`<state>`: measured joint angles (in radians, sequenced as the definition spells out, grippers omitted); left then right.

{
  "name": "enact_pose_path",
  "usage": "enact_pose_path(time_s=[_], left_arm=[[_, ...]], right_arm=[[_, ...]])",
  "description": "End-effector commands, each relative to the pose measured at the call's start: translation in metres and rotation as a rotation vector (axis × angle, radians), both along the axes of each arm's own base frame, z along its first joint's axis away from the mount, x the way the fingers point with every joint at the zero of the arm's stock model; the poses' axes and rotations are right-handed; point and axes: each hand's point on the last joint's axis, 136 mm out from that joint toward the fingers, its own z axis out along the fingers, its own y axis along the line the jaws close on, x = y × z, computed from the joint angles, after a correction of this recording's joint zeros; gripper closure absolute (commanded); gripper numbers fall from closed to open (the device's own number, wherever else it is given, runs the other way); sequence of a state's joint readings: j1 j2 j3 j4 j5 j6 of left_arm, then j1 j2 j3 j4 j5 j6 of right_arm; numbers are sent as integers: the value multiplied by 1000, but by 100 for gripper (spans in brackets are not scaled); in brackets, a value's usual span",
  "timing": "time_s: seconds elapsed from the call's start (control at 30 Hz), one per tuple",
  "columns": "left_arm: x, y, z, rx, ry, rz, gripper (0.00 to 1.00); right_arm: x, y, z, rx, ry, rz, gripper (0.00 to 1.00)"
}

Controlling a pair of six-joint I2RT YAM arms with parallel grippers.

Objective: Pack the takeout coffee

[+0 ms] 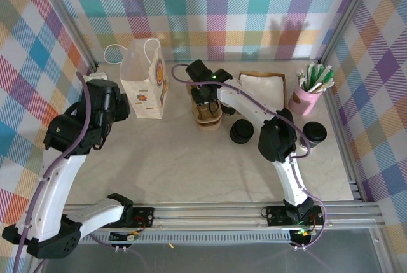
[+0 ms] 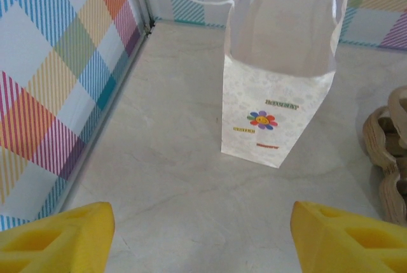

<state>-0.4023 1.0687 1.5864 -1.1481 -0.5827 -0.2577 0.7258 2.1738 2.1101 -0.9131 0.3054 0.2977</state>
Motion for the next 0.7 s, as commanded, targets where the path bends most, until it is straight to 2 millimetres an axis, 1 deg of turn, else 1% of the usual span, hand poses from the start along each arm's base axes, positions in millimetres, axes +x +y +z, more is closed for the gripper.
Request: enact_pose_path(time_s=[0.0, 0.1, 0.13, 0.23, 0.37, 0.43, 0.5, 0.57, 0.67], left_arm=[[14, 3, 14, 29, -12, 5, 27], [34, -1, 18, 2, 0, -15, 28], [40, -1, 18, -9, 4, -17, 28], [65, -4, 17, -64, 12, -31, 29], [101, -4, 15, -156, 20, -44, 33], [118, -4, 13, -187, 28, -47, 37], [134, -1, 9, -218, 43, -49, 42], [148, 1, 3, -236, 60, -53, 44], [171, 9, -12, -248, 102, -44, 45]], right_arm=[[-10, 2, 44, 86, -50, 32, 65], [-18, 0, 56, 113, -54, 43, 65], [-20, -2, 56, 115, -51, 46, 65], [-27, -6, 64, 124, -52, 56, 65], [-40, -11, 77, 133, -37, 79, 65], [-46, -12, 83, 141, -28, 87, 65], [-52, -14, 89, 152, -18, 96, 65], [-56, -14, 94, 167, -15, 106, 65], [-58, -13, 99, 177, -10, 116, 65]])
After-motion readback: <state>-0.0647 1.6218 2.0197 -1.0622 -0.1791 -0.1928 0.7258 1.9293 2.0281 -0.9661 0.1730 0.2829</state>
